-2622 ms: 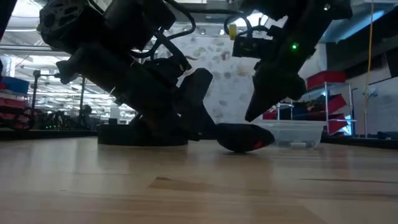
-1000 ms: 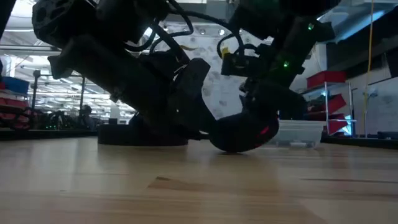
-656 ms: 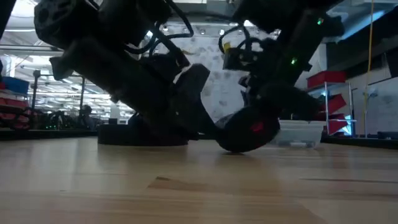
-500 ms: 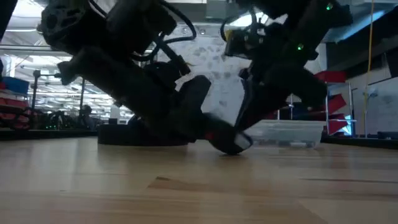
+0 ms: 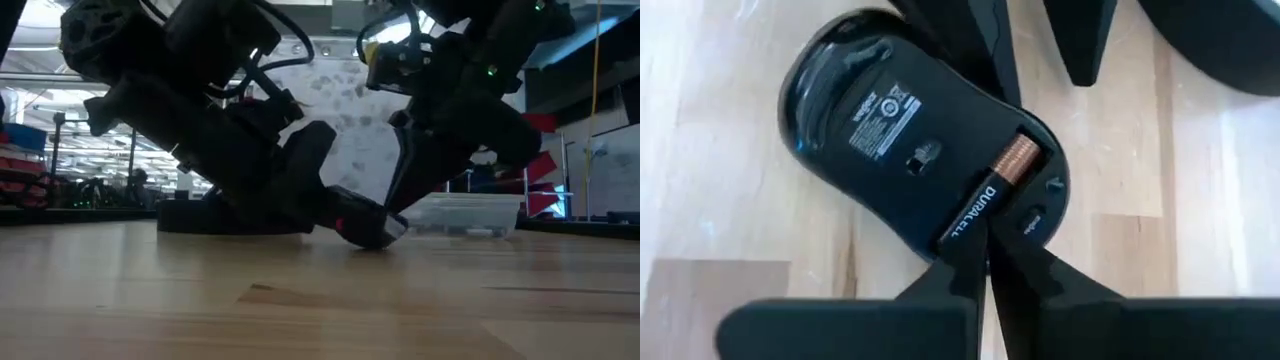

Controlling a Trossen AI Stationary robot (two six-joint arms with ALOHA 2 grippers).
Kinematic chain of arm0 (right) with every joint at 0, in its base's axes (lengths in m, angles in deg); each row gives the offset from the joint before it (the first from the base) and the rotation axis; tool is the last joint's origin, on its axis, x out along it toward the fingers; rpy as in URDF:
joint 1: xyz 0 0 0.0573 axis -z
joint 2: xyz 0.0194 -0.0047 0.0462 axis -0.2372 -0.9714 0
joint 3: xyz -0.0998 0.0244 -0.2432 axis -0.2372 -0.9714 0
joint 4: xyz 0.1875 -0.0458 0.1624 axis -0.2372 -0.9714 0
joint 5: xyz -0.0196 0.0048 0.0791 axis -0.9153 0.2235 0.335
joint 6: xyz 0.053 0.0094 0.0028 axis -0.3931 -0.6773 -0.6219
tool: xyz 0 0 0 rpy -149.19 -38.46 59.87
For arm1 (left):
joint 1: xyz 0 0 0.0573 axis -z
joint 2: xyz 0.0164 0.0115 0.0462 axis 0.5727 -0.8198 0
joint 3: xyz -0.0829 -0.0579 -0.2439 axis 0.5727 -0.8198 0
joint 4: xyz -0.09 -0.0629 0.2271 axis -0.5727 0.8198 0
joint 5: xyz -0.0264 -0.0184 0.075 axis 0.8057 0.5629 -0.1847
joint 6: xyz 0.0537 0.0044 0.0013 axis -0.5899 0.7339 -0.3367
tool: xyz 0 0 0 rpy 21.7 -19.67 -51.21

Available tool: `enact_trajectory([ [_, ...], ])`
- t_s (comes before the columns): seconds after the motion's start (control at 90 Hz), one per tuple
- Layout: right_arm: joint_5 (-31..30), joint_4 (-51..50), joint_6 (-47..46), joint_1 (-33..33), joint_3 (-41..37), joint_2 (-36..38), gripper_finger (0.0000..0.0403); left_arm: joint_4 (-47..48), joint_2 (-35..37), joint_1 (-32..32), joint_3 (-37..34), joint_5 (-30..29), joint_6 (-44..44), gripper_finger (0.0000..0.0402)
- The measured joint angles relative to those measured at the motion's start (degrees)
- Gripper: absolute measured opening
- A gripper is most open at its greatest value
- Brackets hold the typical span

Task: Insert battery
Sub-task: Insert the black battery into the right computer mouse

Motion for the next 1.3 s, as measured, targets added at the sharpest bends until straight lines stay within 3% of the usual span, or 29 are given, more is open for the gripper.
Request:
enact_trajectory([
  [0.244,0.52,1.93,0.89,0.02,-0.07,0.00,0.0000,0.15,0.00,0.04,0.00,0.13,0.06,0.0224],
  [0.511,-6.58,1.42,5.03,-4.16,-0.11,3.83,0.0000,3.03,0.04,1.77,0.02,-0.83,-0.35,0.0224],
  [0.667,0.29,3.04,9.36,-6.53,-0.11,3.68,0.0009,6.19,0.09,3.28,0.08,-1.33,1.19,0.0224],
  [0.767,4.30,5.87,13.43,-8.27,-0.11,1.49,0.0045,7.09,0.11,3.93,0.11,-1.63,1.66,0.0224],
  [0.944,2.79,8.02,24.00,-11.50,-0.11,-1.88,0.0162,7.15,0.11,4.28,0.11,-1.58,1.74,0.0224],
  [1.022,-0.95,8.92,26.34,-12.54,-0.13,-2.73,0.0212,7.15,0.11,4.30,0.11,-1.55,1.70,0.0224],
  [1.178,-18.52,9.47,27.47,-14.94,-0.11,-3.20,0.0264,7.17,0.13,4.28,0.09,-1.38,1.70,0.0224],
  [1.3,-18.12,10.11,28.65,-14.85,-0.09,-3.97,0.0269,7.13,0.17,3.89,0.09,-1.14,1.70,0.0224],
])
